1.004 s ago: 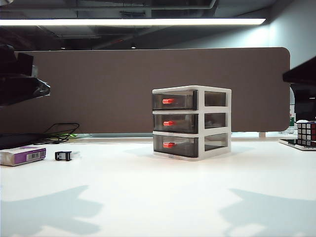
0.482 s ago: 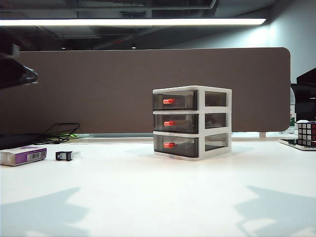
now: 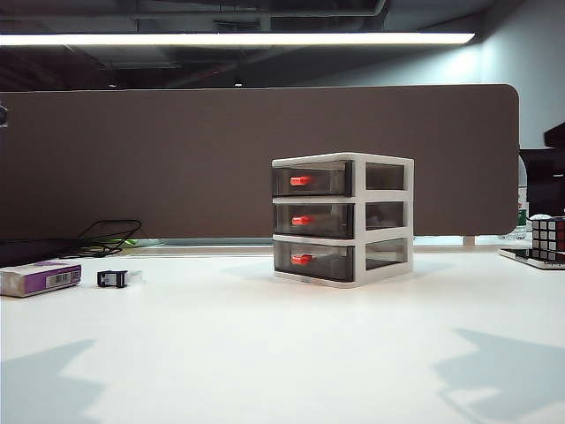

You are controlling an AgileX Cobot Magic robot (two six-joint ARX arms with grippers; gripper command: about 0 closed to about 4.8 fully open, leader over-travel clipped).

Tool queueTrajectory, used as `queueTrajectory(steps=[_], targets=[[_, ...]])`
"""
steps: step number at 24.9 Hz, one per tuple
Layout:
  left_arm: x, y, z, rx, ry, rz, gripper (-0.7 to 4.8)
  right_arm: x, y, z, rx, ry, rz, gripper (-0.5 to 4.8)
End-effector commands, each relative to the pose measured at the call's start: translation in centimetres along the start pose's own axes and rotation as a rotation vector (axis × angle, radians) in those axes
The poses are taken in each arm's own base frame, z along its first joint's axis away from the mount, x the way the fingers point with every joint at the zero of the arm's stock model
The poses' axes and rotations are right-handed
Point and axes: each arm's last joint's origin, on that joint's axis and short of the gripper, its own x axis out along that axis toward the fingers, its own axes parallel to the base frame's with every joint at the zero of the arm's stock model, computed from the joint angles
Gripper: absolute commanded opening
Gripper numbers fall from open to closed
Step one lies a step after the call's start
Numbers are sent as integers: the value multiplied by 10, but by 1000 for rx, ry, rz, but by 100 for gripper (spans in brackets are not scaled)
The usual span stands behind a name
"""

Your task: Open the second layer of the drawer on the table, pick up the earphone case on the table and put it in, and finally close the drawer.

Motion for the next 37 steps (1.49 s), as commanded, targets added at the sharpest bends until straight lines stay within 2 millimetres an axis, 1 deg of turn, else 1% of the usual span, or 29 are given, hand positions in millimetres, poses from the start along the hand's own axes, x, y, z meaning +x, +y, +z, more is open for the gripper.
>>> queueTrajectory(steps=[1, 5, 8, 11, 12, 18, 21, 25, 26, 29, 32, 37], targets=[[2, 8, 2, 32, -12, 51, -6, -2, -6, 1, -12, -22, -65, -4], [6, 23, 2, 31, -33, 20, -6, -4, -13, 4, -24, -57, -124, -4], [8, 41, 0, 20, -31, 62, -6, -5, -17, 4, -26, -59, -154, -4], [7, 52, -2, 15, -13, 130, -6, -6, -19, 4, -25, -56, -186, -4], [6, 55, -4, 4, 2, 161, -6, -6, -21, 4, -23, -50, -234, -4], [6, 58, -7, -2, 37, 202, -6, -8, -27, 4, -18, -53, -305, -4], [6, 58, -2, 3, -12, 206, -5, -8, -27, 6, -20, -77, -302, -4], [6, 58, -3, -2, -8, 202, -5, -9, -27, 8, 21, -104, -284, -4], [6, 58, -2, -7, -11, 203, -5, -10, -30, 11, 58, -144, -275, -4], [6, 58, -2, -8, -13, 203, -5, -16, -34, 15, 56, -186, -212, -4], [6, 58, -2, -9, -13, 203, -5, -24, -39, 10, 99, -139, -245, -4], [6, 58, -2, -51, -18, 203, -5, -35, -33, 11, 73, -148, -315, -5]])
